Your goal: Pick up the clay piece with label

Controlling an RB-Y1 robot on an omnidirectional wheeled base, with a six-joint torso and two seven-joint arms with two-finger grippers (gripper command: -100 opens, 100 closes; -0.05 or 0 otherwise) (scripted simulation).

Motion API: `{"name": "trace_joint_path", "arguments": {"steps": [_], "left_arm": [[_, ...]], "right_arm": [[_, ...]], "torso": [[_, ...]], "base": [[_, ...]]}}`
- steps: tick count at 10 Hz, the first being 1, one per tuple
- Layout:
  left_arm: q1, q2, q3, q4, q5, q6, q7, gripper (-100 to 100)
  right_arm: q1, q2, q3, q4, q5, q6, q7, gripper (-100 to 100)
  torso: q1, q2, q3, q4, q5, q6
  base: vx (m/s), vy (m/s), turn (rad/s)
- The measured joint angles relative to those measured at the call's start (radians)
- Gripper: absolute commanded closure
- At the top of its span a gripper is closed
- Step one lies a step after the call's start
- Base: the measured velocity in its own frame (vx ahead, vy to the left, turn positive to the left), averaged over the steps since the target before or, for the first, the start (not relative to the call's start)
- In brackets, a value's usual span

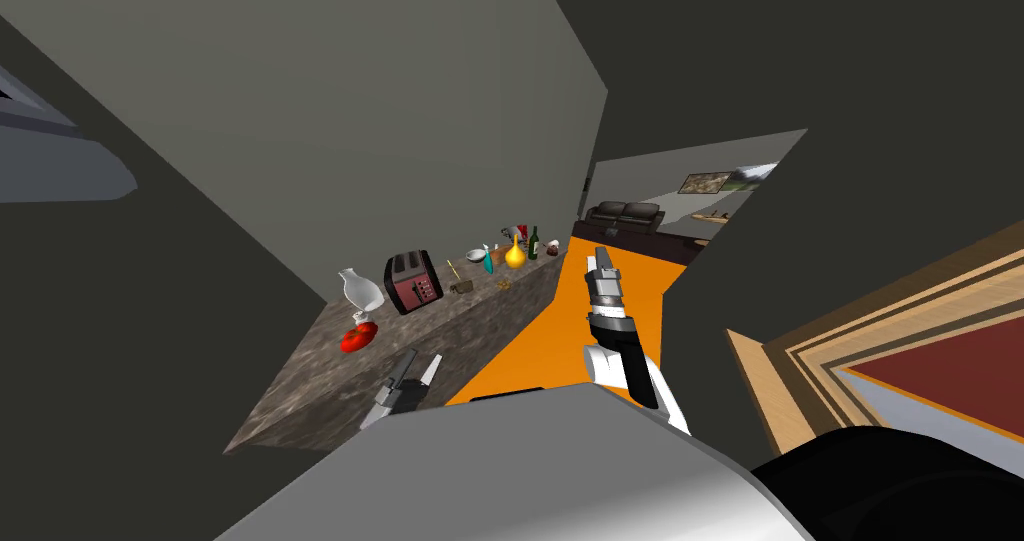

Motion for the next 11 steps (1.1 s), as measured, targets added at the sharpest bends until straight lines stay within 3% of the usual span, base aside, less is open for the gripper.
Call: {"name": "trace_joint_path", "arguments": {"steps": [2, 5, 11], "left_arm": [[0.011, 0.037, -0.018, 0.023, 0.007, -0.013, 0.014, -100], [0.033, 0.108, -0.079, 0.087, 0.031, -0.034, 0.052, -100], [0.076, 0.282, -0.177, 0.206, 0.097, -0.067, 0.145, -100]], "right_arm": [[0.0, 0.0, 0.0, 0.0, 0.0, 0.0, 0.0, 0], [0.0, 0.0, 0.0, 0.0, 0.0, 0.0, 0.0, 0], [0.0, 0.0, 0.0, 0.0, 0.0, 0.0, 0.0, 0]], "torso": [[0.003, 0.0, 0.0, 0.0, 0.0, 0.0], [0.001, -0.001, -0.001, 0.0, 0.0, 0.0], [0.001, -0.003, -0.002, -0.001, 0.0, 0.0]], "base": [[0.023, -0.034, -0.074], [0.041, -0.053, -0.089], [0.065, -0.06, -0.129]]}}
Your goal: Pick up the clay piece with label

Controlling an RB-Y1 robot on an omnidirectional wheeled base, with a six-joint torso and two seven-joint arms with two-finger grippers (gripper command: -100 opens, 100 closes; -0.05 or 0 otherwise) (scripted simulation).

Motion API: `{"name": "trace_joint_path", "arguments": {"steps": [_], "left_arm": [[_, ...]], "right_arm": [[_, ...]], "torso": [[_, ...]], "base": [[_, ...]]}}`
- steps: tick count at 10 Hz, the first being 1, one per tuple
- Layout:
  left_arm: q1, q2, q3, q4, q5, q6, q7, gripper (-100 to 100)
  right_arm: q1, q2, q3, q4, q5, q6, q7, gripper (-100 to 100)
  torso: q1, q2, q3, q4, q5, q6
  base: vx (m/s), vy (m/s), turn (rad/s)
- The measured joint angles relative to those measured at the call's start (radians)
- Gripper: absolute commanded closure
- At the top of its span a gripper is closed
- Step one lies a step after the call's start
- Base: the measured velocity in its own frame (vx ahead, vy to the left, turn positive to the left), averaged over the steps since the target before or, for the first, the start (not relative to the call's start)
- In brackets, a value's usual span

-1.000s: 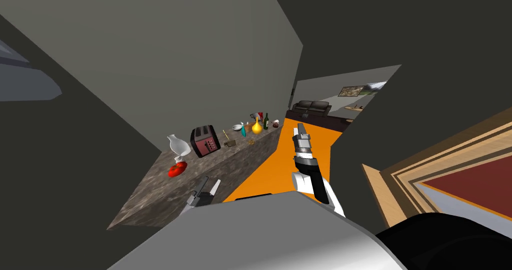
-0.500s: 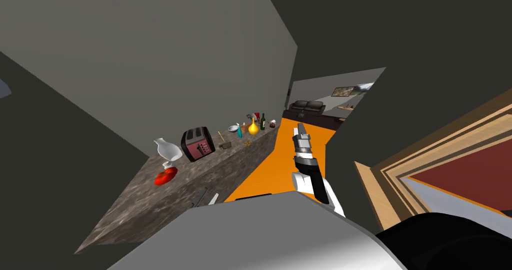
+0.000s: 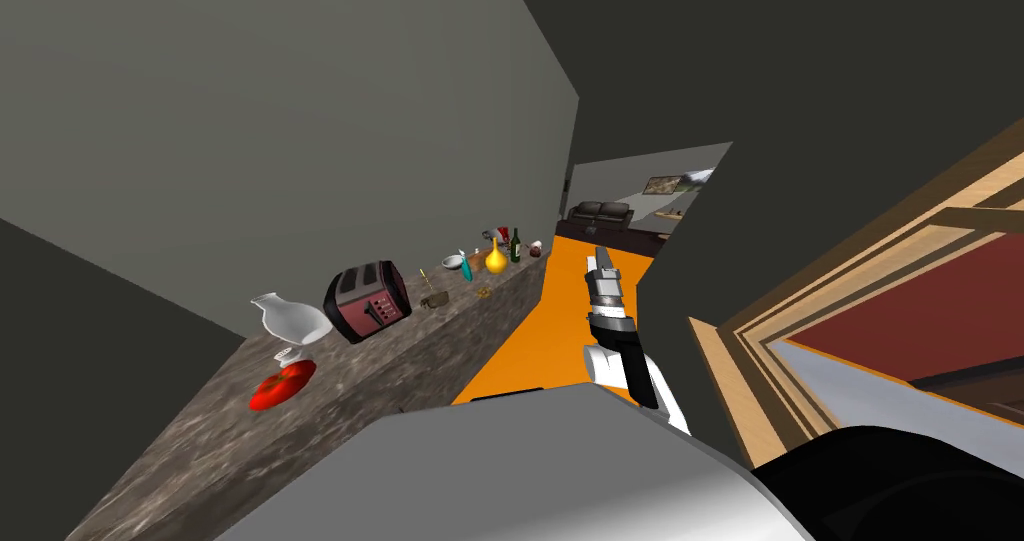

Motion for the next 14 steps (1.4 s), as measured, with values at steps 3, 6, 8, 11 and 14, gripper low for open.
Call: {"name": "trace_joint_path", "arguments": {"steps": [3, 6, 8, 11, 14], "left_arm": [[0.026, 0.074, -0.048, 0.044, 0.026, -0.006, 0.03, -100], [0.05, 0.186, -0.09, 0.117, 0.068, -0.036, 0.088, -100], [0.065, 0.239, -0.137, 0.158, 0.089, -0.027, 0.108, -100], [0.081, 0.323, -0.185, 0.23, 0.122, -0.038, 0.15, -100], [0.099, 0.422, -0.227, 0.281, 0.163, -0.036, 0.194, -100]], "right_arm": [[0.0, 0.0, 0.0, 0.0, 0.0, 0.0, 0.0, 0], [0.0, 0.0, 0.0, 0.0, 0.0, 0.0, 0.0, 0], [0.0, 0.0, 0.0, 0.0, 0.0, 0.0, 0.0, 0], [0.0, 0.0, 0.0, 0.0, 0.0, 0.0, 0.0, 0], [0.0, 0.0, 0.0, 0.0, 0.0, 0.0, 0.0, 0]], "torso": [[0.0, 0.001, 0.0, 0.0, 0.0, -0.001], [0.0, -0.001, -0.001, 0.0, 0.0, 0.0], [-0.001, -0.003, -0.002, -0.001, 0.0, -0.001], [0.001, -0.001, -0.001, 0.0, 0.0, 0.0], [-0.002, -0.004, -0.003, -0.001, -0.001, 0.0]], "base": [[0.075, -0.061, -0.147], [0.105, -0.07, -0.193], [0.124, -0.05, -0.134], [0.094, -0.027, -0.134], [0.126, -0.062, -0.185]]}}
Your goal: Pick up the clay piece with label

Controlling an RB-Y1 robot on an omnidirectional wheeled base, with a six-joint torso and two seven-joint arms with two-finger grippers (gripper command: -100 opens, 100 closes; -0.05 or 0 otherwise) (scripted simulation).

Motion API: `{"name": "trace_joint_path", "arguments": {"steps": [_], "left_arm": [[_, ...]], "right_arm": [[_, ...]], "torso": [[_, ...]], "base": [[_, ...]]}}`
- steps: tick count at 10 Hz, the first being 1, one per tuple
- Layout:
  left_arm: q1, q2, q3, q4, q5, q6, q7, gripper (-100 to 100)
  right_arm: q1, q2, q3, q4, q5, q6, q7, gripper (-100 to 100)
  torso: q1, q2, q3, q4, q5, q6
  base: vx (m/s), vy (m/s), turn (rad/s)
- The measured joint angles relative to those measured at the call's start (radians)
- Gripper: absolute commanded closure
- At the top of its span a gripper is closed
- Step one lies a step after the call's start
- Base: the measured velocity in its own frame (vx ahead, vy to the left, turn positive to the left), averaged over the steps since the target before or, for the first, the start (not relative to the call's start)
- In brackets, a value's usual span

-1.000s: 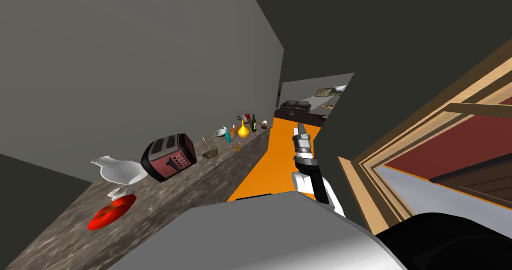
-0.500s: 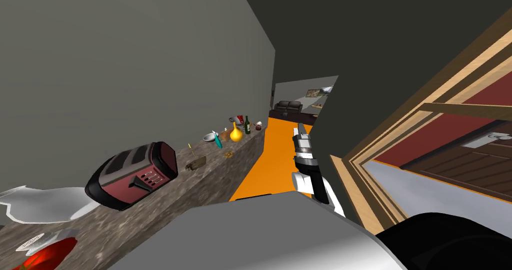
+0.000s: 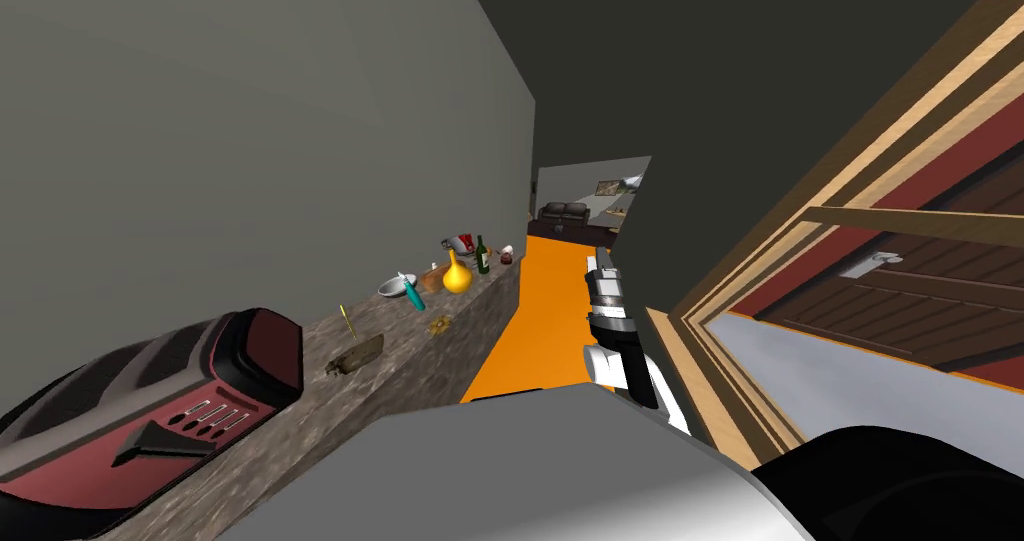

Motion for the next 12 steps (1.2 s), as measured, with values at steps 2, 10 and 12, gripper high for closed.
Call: {"name": "trace_joint_path", "arguments": {"steps": [2, 10, 12], "left_arm": [[0.012, 0.045, -0.031, 0.059, 0.011, -0.008, 0.018, -100], [0.057, 0.259, -0.107, 0.19, 0.106, 0.028, 0.067, -100], [0.054, 0.27, -0.117, 0.232, 0.11, 0.03, 0.077, -100]], "right_arm": [[0.0, 0.0, 0.0, 0.0, 0.0, 0.0, 0.0, 0], [0.0, 0.0, 0.0, 0.0, 0.0, 0.0, 0.0, 0], [0.0, 0.0, 0.0, 0.0, 0.0, 0.0, 0.0, 0]], "torso": [[0.002, 0.002, 0.001, 0.0, 0.0, -0.001], [0.002, 0.0, 0.0, 0.0, 0.001, 0.0], [0.004, 0.003, 0.001, 0.001, 0.001, -0.001]], "base": [[0.12, -0.032, -0.218], [0.11, -0.016, -0.155], [0.148, 0.05, -0.19]]}}
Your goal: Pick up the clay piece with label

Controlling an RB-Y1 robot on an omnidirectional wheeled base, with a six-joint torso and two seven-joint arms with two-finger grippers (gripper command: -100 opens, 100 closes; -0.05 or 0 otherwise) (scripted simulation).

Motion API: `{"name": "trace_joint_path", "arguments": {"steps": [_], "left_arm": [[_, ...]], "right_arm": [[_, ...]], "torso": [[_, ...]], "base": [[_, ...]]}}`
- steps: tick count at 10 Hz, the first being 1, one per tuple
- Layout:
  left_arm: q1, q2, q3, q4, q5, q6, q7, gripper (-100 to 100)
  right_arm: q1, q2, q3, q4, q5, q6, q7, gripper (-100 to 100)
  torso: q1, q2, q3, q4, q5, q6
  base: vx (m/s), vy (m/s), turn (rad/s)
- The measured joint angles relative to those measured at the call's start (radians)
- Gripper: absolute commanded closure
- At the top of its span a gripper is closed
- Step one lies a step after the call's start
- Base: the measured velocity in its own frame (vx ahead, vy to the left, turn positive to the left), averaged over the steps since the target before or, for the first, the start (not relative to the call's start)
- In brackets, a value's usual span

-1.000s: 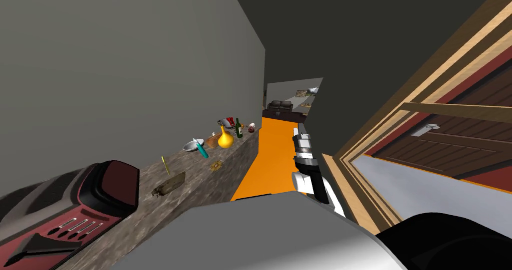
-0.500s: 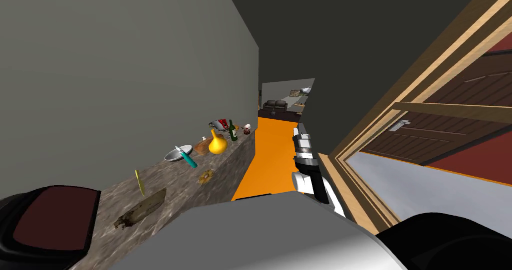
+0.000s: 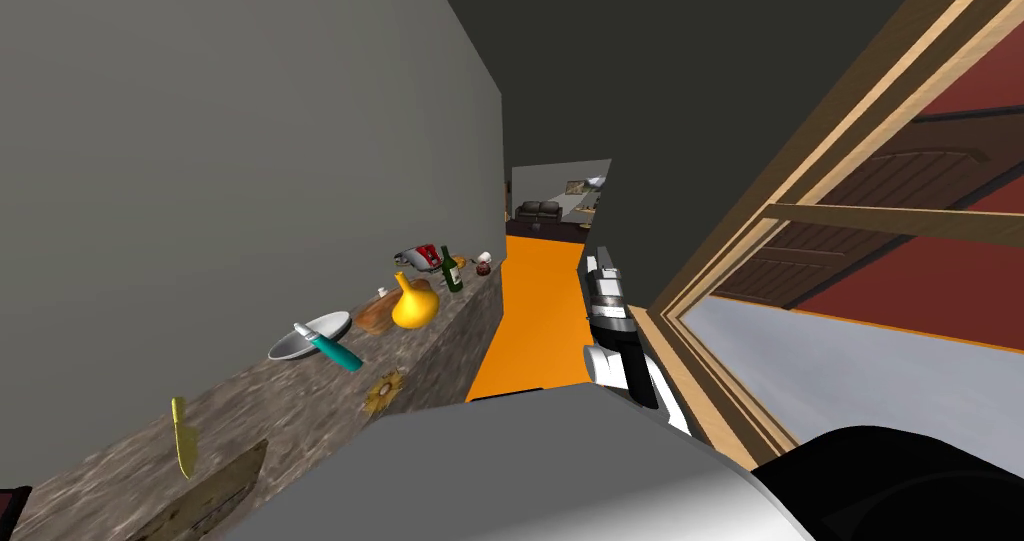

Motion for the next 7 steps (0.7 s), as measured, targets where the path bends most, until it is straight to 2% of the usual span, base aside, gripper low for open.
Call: {"name": "trace_joint_path", "arguments": {"steps": [1, 2, 4, 5, 6, 7], "left_arm": [[-0.014, 0.009, -0.002, 0.023, 0.006, 0.02, 0.005, -100], [-0.008, 0.031, 0.0, 0.029, 0.029, 0.032, 0.0, -100], [-0.013, 0.042, 0.003, 0.046, 0.047, 0.044, -0.006, -100], [-0.013, 0.042, 0.003, 0.049, 0.047, 0.044, -0.006, 0], [-0.014, 0.042, 0.003, 0.048, 0.047, 0.044, -0.006, -100], [0.014, 0.027, -0.005, 0.03, 0.072, 0.039, -0.038, -100]], "right_arm": [[0.0, 0.0, 0.0, 0.0, 0.0, 0.0, 0.0, 0], [0.0, 0.0, 0.0, 0.0, 0.0, 0.0, 0.0, 0], [0.0, 0.0, 0.0, 0.0, 0.0, 0.0, 0.0, 0], [0.0, 0.0, 0.0, 0.0, 0.0, 0.0, 0.0, 0], [0.0, 0.0, 0.0, 0.0, 0.0, 0.0, 0.0, 0], [0.0, 0.0, 0.0, 0.0, 0.0, 0.0, 0.0, 0]], "torso": [[0.003, -0.004, -0.002, -0.001, 0.001, 0.001], [0.004, -0.006, -0.004, -0.002, 0.001, 0.001], [0.003, -0.001, 0.0, 0.0, 0.001, -0.001], [0.0, 0.003, 0.002, 0.001, 0.0, -0.001], [-0.002, 0.006, 0.003, 0.001, 0.0, -0.001], [0.002, 0.002, 0.001, 0.001, 0.001, -0.004]], "base": [[0.204, 0.084, -0.285], [0.139, 0.084, -0.158], [0.069, 0.053, -0.058], [0.01, 0.007, 0.0], [0.139, 0.105, 0.284], [0.023, -0.027, 0.079]]}}
